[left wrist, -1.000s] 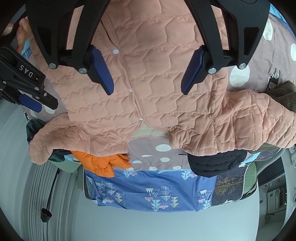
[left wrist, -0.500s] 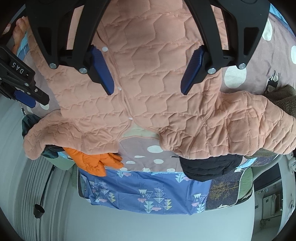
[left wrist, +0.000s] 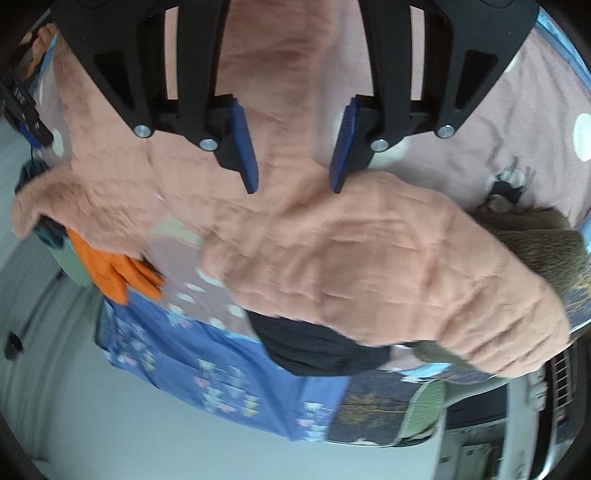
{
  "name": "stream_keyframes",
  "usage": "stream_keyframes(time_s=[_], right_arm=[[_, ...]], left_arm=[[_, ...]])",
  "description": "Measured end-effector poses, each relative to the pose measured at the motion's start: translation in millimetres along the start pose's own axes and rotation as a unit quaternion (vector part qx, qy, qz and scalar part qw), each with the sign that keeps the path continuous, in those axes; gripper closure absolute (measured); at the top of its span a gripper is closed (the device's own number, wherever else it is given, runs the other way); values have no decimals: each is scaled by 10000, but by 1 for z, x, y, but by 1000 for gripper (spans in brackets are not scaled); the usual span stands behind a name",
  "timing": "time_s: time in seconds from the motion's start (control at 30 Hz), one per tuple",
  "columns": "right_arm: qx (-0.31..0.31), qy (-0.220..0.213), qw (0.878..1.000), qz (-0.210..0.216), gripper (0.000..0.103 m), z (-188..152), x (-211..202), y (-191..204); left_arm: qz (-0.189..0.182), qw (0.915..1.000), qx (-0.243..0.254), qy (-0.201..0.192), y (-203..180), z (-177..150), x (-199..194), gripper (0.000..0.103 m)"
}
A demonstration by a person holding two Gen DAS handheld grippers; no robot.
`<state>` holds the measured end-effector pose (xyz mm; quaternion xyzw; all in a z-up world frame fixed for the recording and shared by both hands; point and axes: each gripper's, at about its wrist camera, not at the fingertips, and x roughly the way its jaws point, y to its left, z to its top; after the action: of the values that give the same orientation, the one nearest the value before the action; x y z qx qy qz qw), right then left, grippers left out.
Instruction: Fold large clothes
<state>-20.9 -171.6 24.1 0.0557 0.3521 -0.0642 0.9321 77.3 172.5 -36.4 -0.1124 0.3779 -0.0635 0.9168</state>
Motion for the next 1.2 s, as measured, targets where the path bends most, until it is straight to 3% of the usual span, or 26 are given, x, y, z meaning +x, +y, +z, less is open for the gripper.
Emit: stream_keyframes(time_s=[0.17,0.27,0.4,0.6,0.73,0.9,0.97,1.07,1.13,1.2], right_arm=[[-96,46,9999,-91,44,-2,5,1],[-55,184,9997,-150,44,-4,12,-1],[-31,279,9994,-198,42,-5,19,-1],[-20,230,9994,-274,37,-5,17,0],[-23,292,9992,-280,37,-5,21,-2],[-84,305,9991,-295,37,-2,24,-3],[-92,301,9991,-271,37,-1,26,-2],[-73,278,9994,-189,37,0,26,0],[-92,242,9996,-140,37,-1,24,1],[-120,250,9995,-162,37,-2,24,1]], left_arm=[[343,9981,-467,-195,66,27,2,33],[528,9964,-640,-167,93,36,11,30],[337,9944,-990,-125,118,42,20,27],[59,9917,-1222,-395,135,50,16,22],[-128,9859,-1582,-531,151,45,2,22],[265,9714,-2096,-1087,191,46,-32,20],[426,9649,-2355,-1080,209,60,-31,20],[645,9584,-2583,-1030,233,82,-20,24],[637,9553,-2672,-1091,243,93,-17,43],[637,9552,-2679,-1085,244,105,-16,70]])
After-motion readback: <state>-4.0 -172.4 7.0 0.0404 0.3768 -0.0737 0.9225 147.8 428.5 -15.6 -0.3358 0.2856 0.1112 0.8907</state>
